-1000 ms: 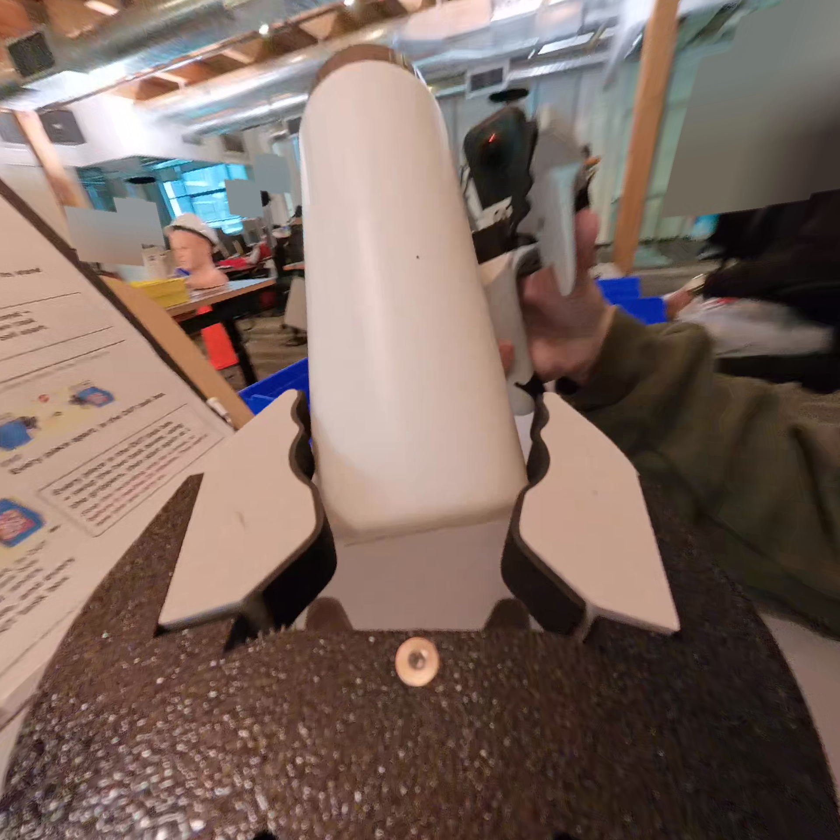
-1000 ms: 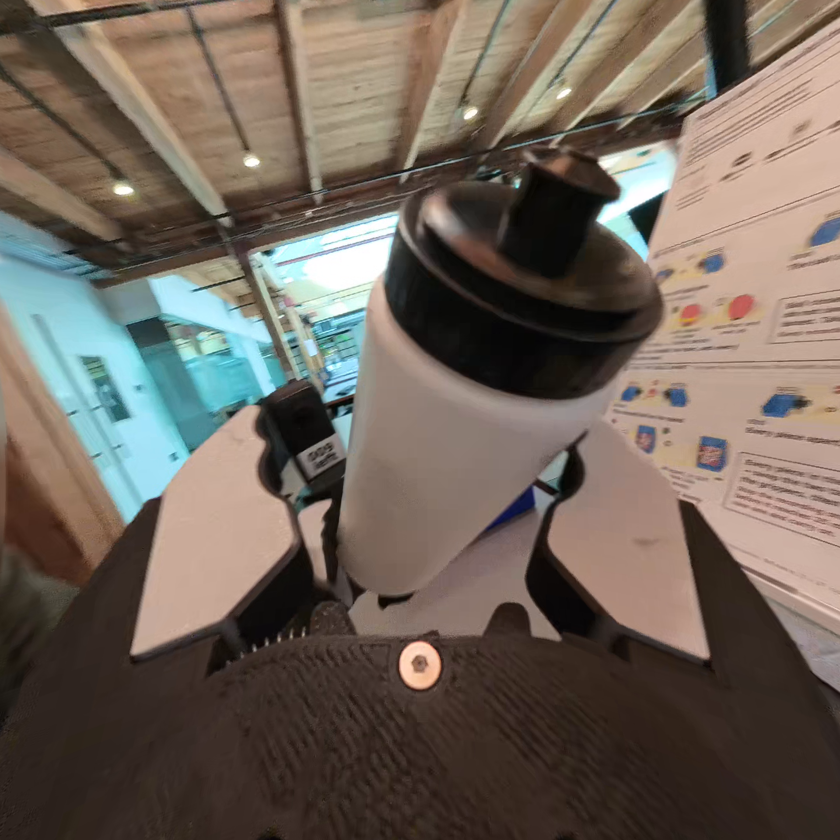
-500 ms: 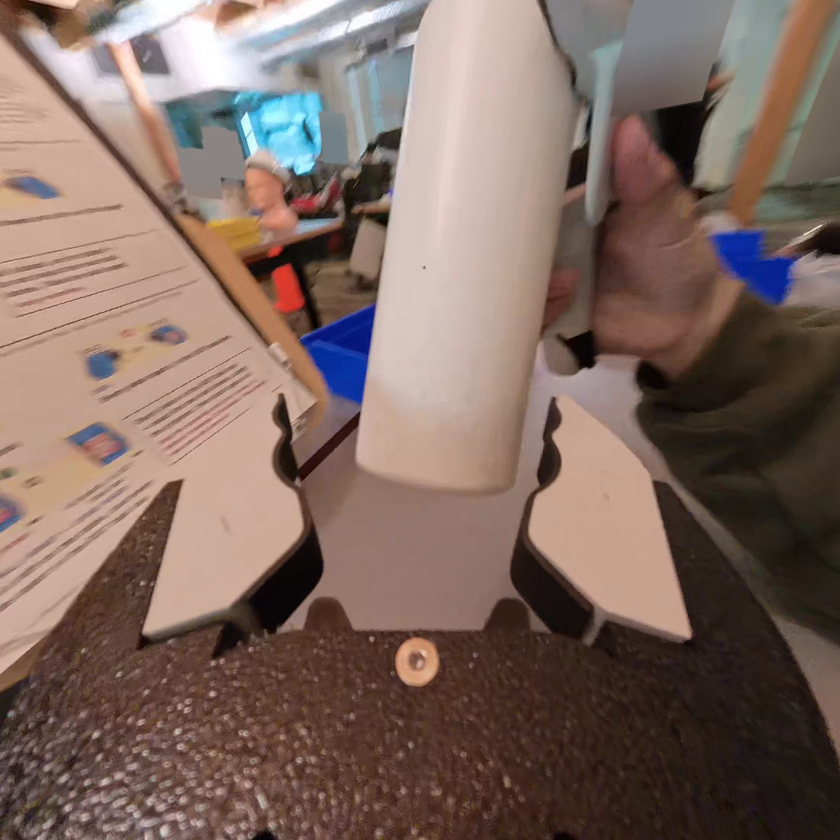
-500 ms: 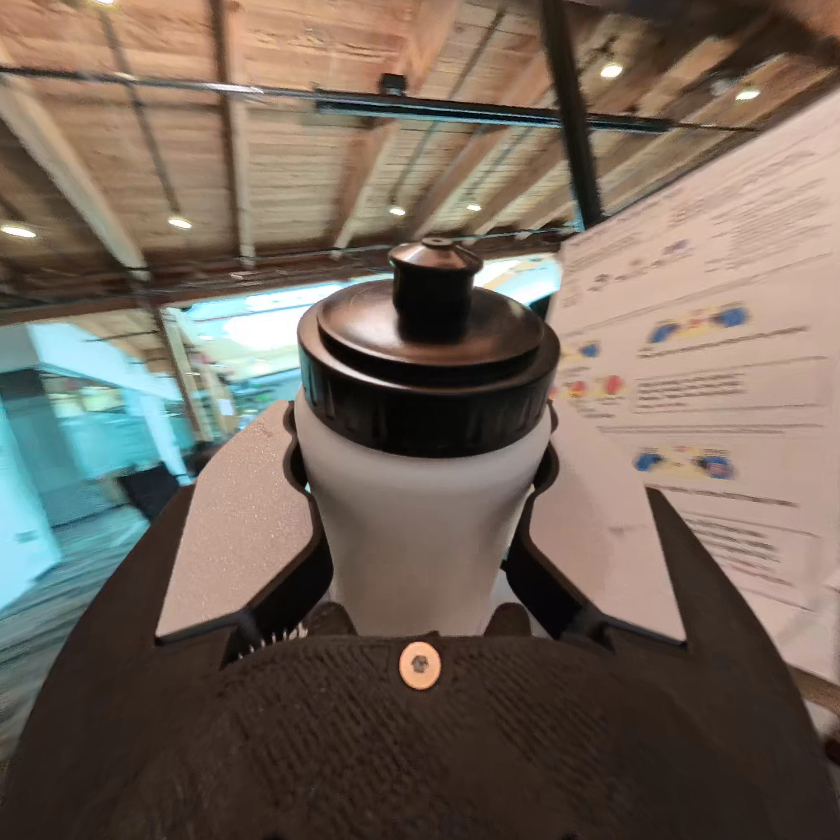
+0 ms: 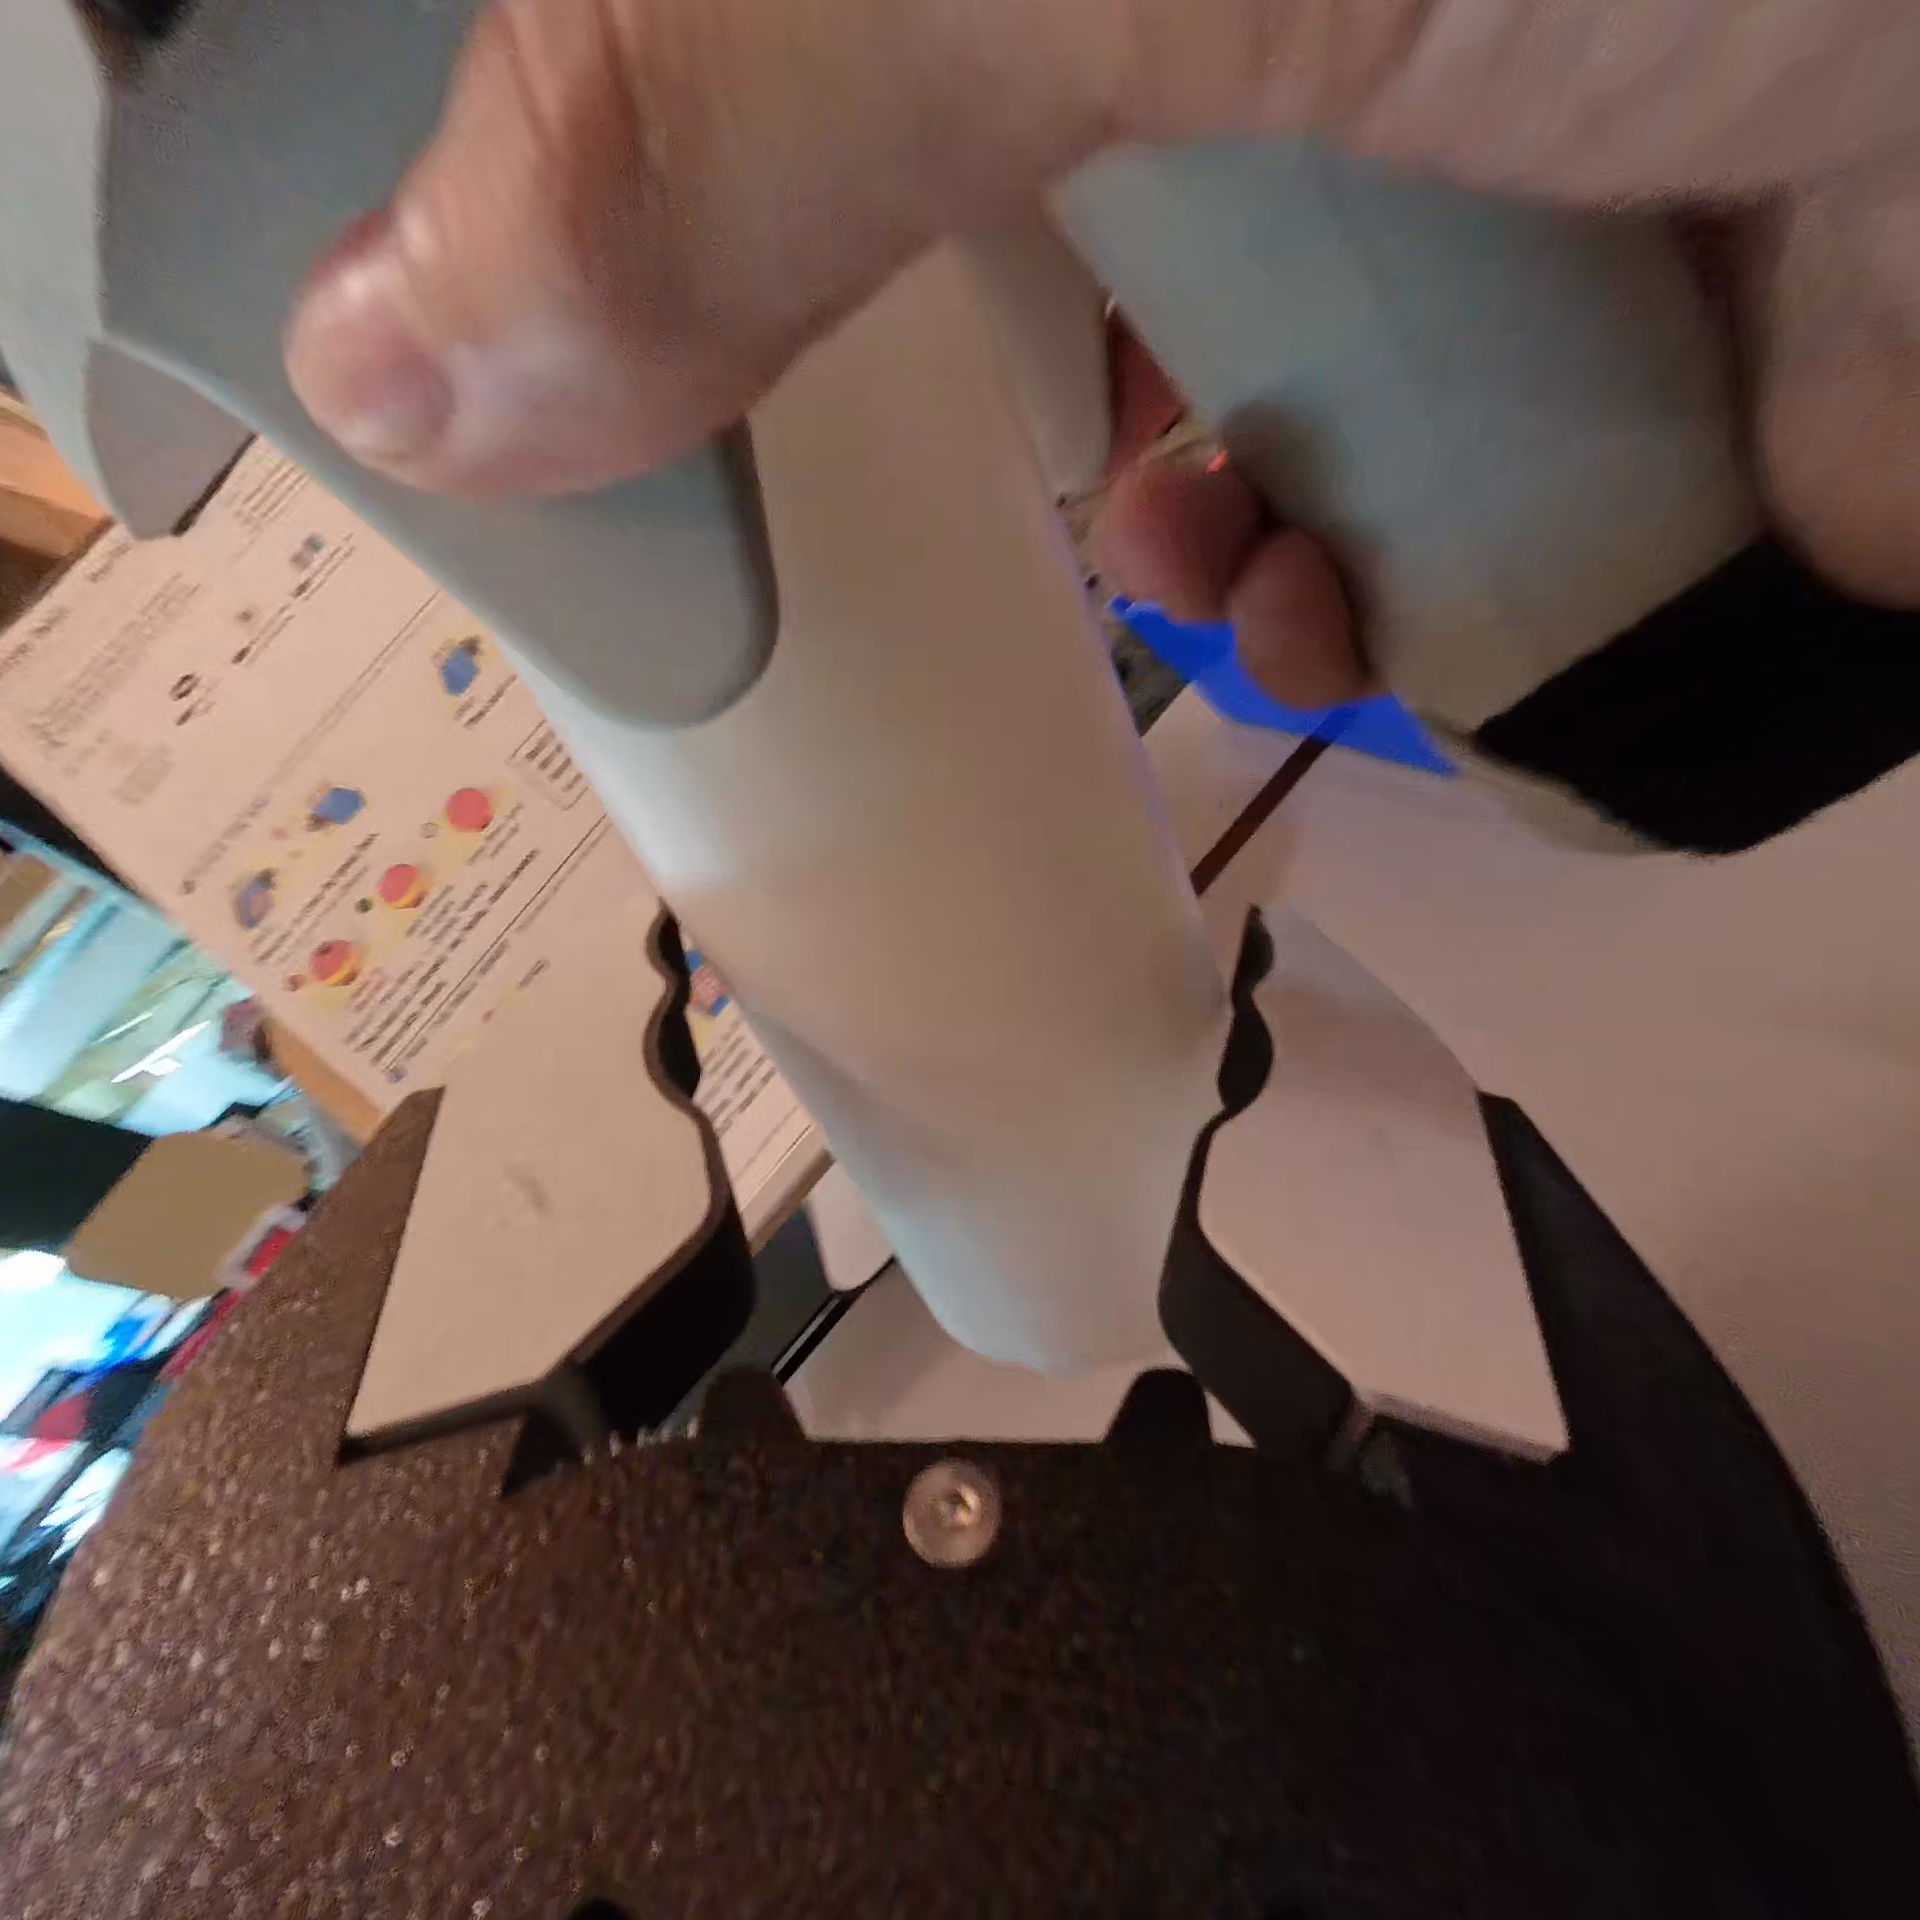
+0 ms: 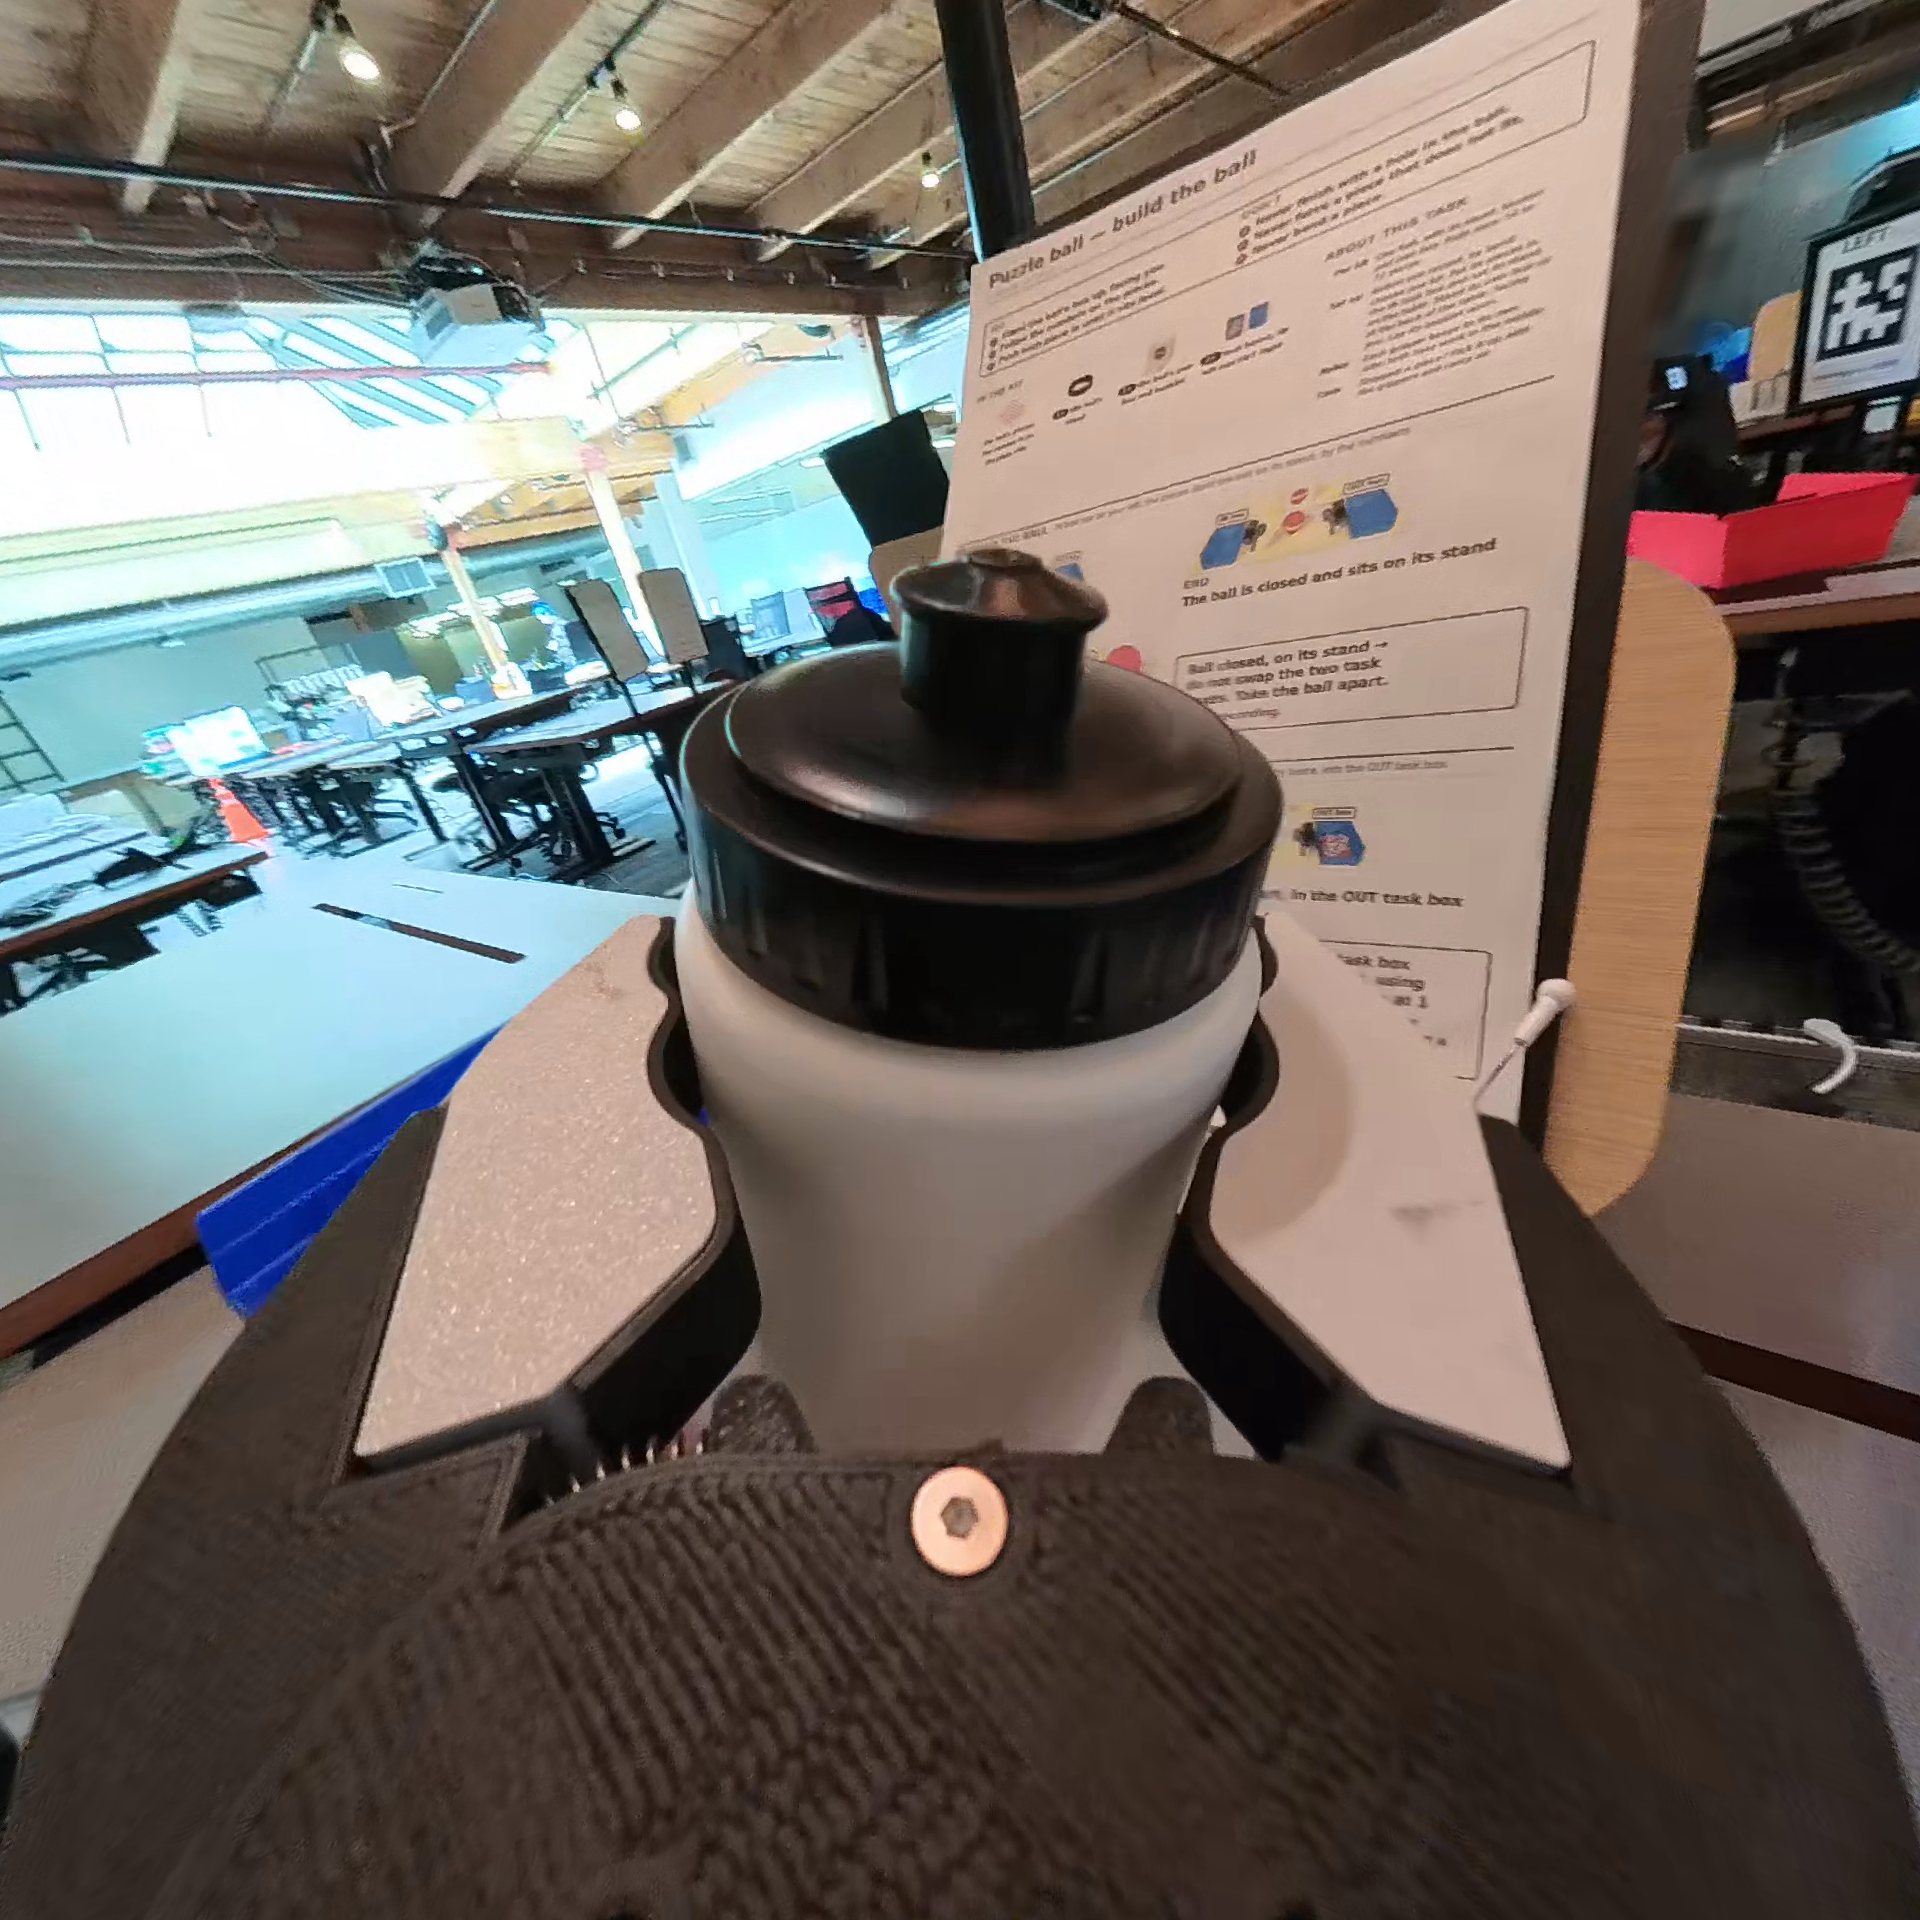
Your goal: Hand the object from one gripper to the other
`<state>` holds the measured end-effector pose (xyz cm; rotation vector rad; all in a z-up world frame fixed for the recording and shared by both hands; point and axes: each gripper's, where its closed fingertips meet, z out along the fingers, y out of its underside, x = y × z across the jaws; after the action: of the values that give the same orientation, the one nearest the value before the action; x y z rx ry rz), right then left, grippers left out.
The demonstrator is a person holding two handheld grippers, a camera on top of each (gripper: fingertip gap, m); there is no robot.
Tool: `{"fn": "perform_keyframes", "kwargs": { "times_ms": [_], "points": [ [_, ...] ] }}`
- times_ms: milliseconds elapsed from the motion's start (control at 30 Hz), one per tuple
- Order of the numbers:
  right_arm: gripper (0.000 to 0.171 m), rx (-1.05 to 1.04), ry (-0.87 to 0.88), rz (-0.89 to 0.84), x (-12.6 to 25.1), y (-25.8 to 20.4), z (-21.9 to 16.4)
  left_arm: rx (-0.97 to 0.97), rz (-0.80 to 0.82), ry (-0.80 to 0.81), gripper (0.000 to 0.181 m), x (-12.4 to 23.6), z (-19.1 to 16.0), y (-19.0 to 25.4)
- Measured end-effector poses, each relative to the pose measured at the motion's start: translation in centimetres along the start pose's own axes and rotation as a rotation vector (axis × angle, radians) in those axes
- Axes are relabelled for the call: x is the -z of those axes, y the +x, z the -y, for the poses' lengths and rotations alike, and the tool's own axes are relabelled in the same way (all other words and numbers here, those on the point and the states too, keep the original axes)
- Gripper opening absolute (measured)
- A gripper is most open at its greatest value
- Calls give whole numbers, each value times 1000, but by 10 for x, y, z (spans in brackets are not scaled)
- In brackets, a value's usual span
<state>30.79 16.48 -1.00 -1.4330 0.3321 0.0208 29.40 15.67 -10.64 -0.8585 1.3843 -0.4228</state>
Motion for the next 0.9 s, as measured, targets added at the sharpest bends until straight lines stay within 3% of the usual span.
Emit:
{"fn": "perform_keyframes", "kwargs": {
  "times_ms": [33, 167, 267, 367, 500, 667, 800, 900],
  "points": [
    [101, 6, -6, -10, 0, 2, -1, -18, 26, -16, 96, -1, -3, -3],
    [100, -21, 7, 34, -1, -2, 0, -42, 30, -28, 92, 1, -7, -12],
    [89, 78, 24, 203, 9, -27, 10, 115, -60, 55, 87, 6, -2, -23],
    [114, 116, 70, 240, 23, -27, 24, 416, -284, 181, 86, 19, 13, -28],
    [112, -64, 100, 502, 38, -38, 30, 740, -789, 403, 86, 57, 37, -20],
    [106, -103, -51, 703, 44, -61, 4, 686, -1212, 515, 87, 107, 28, -1],
    [95, -129, -96, 856, 49, -92, -5, 675, -1399, 524, 86, 126, 16, 12],
    [85, -105, -69, 885, 46, -101, -9, 673, -1437, 501, 86, 128, 11, 17]
  ]
}}
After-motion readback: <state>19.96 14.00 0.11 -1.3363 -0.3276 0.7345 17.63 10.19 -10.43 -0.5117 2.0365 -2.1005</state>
